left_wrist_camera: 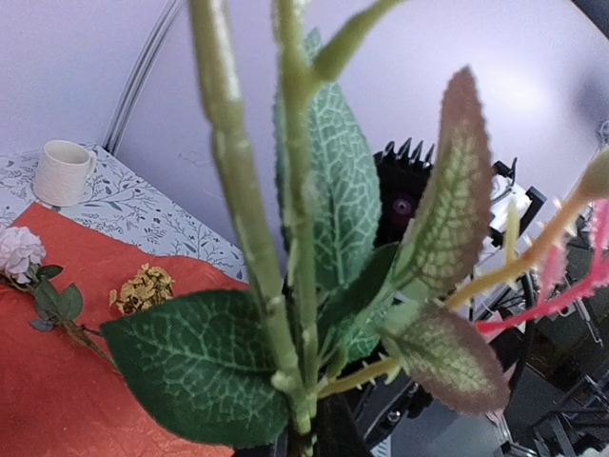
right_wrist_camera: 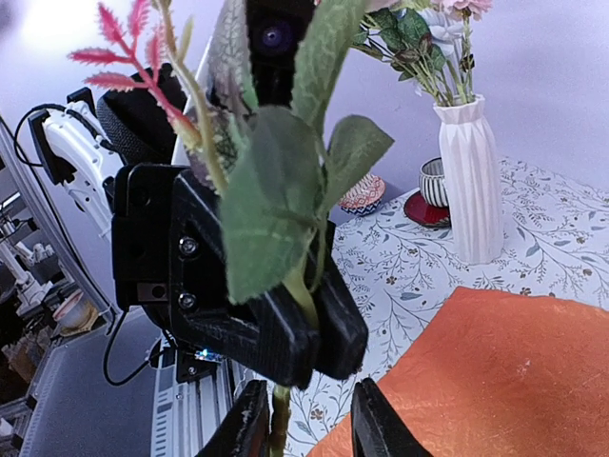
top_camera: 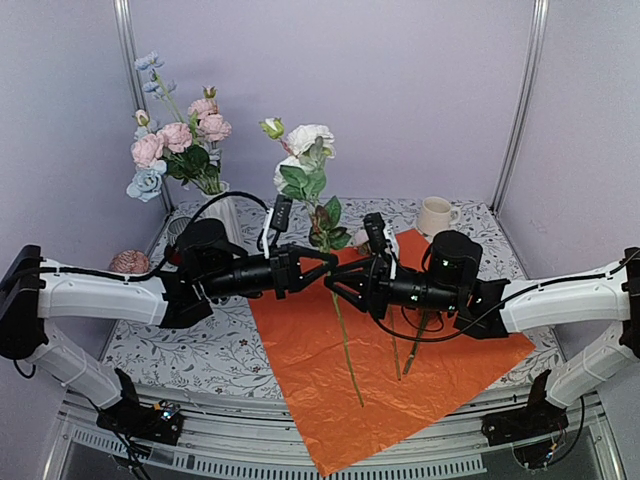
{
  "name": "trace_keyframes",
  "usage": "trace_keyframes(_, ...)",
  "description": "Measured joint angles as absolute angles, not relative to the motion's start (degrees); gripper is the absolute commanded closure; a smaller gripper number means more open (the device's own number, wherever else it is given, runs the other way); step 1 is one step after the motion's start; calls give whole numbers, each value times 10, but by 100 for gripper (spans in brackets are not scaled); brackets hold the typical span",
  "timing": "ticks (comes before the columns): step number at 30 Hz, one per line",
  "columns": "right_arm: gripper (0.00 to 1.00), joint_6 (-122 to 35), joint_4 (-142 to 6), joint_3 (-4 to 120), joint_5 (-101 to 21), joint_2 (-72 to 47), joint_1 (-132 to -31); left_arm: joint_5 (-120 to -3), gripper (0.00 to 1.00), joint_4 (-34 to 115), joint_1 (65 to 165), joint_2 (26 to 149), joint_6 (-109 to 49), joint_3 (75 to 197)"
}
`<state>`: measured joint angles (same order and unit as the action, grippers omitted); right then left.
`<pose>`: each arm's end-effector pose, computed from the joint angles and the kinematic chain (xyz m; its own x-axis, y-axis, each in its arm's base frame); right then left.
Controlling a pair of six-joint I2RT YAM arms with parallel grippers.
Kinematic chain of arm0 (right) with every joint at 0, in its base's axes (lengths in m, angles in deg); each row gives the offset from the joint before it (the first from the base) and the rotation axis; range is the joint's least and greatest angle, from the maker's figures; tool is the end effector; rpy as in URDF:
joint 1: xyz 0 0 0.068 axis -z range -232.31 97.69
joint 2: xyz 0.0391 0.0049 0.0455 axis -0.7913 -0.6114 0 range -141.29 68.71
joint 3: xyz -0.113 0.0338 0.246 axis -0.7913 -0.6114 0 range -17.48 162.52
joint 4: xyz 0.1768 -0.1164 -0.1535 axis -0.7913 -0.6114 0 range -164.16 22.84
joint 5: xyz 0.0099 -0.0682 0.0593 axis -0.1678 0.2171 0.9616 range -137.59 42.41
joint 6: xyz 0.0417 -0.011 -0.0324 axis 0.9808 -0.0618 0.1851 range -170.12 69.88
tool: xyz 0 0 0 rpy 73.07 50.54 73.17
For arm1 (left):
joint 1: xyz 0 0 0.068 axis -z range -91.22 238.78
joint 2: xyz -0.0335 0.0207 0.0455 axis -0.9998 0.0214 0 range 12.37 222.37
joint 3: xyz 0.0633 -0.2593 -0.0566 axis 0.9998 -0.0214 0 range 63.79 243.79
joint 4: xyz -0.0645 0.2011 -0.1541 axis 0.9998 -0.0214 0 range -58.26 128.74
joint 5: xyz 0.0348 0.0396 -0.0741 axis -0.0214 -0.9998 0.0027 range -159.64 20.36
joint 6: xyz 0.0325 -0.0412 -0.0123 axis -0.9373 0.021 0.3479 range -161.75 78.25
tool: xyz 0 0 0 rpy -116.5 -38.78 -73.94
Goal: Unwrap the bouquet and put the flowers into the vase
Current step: Pass from the right arm to the left
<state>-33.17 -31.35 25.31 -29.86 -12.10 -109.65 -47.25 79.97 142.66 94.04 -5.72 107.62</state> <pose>0.1612 0.2716 0.2663 -0.3016 0.0440 -0.9524 -0.9181 0.2561 0.3025 0.1768 -0.2655 0.2782 -0.5430 -0.1785 -0.8205 0.8058 0.1641 -0.5690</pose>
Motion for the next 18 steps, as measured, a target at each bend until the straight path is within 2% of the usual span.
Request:
trace_keyframes(3,56,-333,-314,247,-310,-117,-1097,-483,100,796,1424,924,-61,1066)
trace_keyframes(9,51,-332,-318,222,-333,-95,-1097,-506,100,769,1418,885,-77,1053)
trace_keyframes(14,49,-332,-326,201,-368,-77,-1097,-537,100,724,1405,846,-111,1049)
trace_keyframes(18,49,-334,-343,196,-442,-52,-1097,-595,100,636,1389,806,-175,1059)
